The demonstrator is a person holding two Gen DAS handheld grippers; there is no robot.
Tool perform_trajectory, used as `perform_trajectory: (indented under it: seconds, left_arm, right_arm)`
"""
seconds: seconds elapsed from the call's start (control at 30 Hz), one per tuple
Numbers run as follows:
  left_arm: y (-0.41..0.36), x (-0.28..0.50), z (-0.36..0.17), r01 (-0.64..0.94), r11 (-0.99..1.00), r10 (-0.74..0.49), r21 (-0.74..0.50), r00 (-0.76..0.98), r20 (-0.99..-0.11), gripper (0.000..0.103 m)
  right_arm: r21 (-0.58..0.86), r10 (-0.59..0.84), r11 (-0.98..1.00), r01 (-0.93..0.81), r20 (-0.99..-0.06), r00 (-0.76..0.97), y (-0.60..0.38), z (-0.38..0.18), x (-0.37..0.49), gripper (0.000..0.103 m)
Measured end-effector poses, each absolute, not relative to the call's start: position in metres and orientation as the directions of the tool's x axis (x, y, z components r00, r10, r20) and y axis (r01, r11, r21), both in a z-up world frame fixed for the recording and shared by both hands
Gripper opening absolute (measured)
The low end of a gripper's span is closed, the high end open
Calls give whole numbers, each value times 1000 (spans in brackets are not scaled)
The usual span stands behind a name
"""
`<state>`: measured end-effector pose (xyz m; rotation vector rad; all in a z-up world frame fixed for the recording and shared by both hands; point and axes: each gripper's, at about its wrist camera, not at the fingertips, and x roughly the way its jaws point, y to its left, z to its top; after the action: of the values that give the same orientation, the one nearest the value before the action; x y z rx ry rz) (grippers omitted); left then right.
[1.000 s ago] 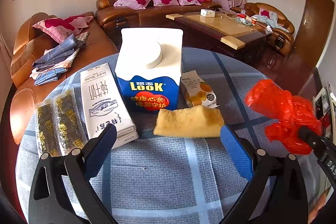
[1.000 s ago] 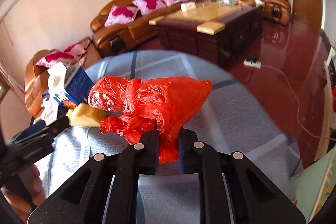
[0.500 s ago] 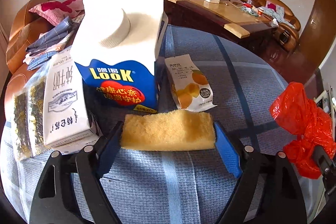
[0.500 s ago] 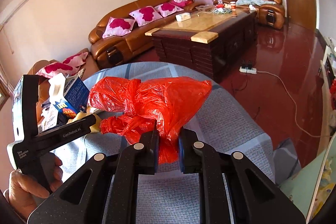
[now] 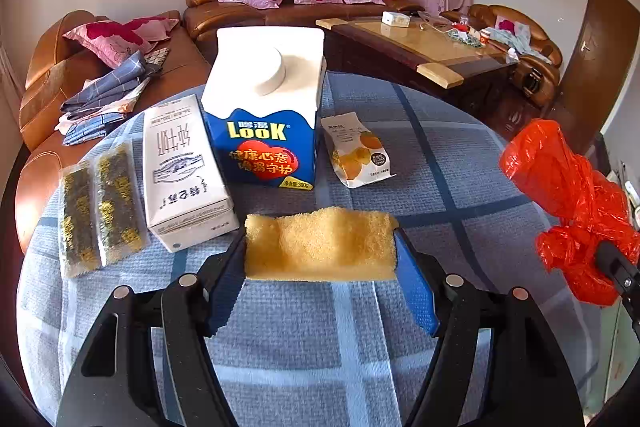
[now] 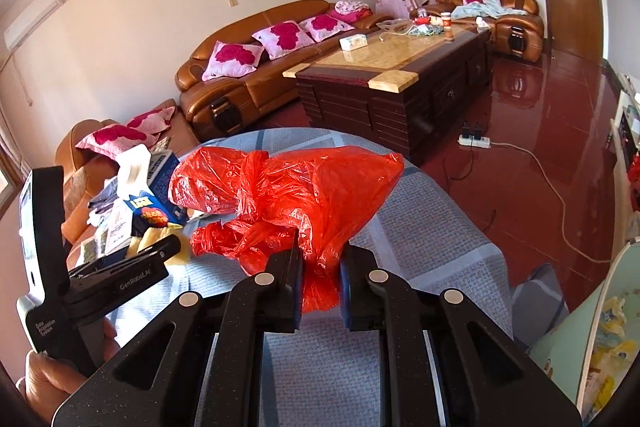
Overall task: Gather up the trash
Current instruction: 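Grasp the red plastic bag with the right gripper while the left gripper grasps the yellow sponge, then carry the yellow sponge and red plastic bag over the teal bin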
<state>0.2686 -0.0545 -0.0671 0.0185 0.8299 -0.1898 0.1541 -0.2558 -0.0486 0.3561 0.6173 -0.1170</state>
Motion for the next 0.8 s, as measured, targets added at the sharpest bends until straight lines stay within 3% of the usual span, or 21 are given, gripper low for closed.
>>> perform_trajectory:
  seconds: [0.8]
  left_arm:
    - [4,140,-56,94,994,-105,-54,711,-696,69]
  right_arm:
    - [275,60,954,119,-565,823,-207,-42,60,15]
